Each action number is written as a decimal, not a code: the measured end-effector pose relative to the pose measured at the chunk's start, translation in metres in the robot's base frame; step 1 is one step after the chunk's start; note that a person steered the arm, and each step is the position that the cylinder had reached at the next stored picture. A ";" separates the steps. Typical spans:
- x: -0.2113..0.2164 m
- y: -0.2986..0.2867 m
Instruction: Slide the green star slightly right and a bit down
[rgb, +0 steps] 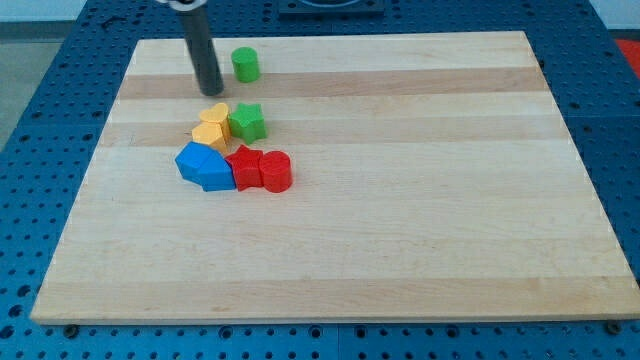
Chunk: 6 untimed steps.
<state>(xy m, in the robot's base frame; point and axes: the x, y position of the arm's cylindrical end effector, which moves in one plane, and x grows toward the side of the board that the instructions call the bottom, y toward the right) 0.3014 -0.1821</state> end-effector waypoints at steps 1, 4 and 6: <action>-0.034 -0.004; -0.058 0.089; -0.072 0.126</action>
